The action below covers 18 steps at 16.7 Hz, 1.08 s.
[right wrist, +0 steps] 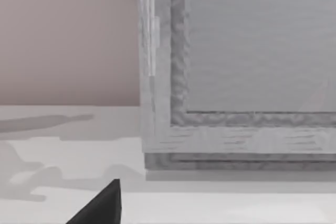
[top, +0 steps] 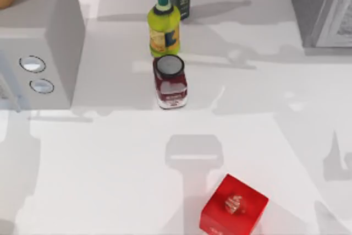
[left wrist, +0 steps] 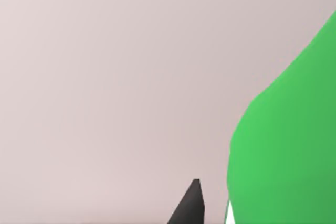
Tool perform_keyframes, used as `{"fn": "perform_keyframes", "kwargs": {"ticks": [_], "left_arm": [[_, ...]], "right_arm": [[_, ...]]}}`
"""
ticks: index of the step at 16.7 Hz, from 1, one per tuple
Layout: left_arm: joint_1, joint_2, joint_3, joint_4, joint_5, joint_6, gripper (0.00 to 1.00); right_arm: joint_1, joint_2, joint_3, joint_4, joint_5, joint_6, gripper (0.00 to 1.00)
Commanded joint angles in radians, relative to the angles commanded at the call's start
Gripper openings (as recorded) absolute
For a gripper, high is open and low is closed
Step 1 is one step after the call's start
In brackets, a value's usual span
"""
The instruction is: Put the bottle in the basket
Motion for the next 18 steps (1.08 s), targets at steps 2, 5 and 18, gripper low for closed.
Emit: {"fn": "perform_keyframes", "kwargs": {"ticks": [2,5,18], "left_arm": [[-0.003,0.0,-0.007,-0.002,-0.003,0.002,0.0],[-0.005,0.009,-0.018,0.019,-0.003,0.001,0.0],[-0.01,0.08,-0.089,0.171,-0.008,-0.002,0.0]], "right_arm": [[0.0,0.0,0.0,0.0,0.0,0.0,1.0],[0.0,0.0,0.0,0.0,0.0,0.0,1.0],[0.0,0.0,0.0,0.0,0.0,0.0,1.0]]}}
